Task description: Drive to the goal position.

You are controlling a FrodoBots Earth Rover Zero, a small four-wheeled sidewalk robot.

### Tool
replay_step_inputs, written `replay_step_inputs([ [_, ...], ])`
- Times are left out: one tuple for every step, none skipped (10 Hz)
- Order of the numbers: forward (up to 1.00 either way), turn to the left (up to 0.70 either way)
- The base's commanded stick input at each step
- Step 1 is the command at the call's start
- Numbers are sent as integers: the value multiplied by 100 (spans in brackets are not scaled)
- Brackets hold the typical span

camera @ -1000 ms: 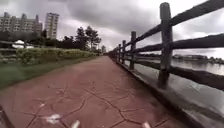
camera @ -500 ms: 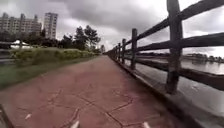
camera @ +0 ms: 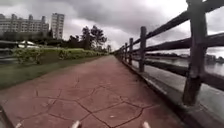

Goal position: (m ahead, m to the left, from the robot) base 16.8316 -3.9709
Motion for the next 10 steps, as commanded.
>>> replay_step_inputs([
  [50, 0],
  [50, 0],
  [50, 0],
  [50, 0],
  [50, 0],
  [50, 0],
  [50, 0],
  [50, 0],
  [50, 0],
  [50, 0],
])
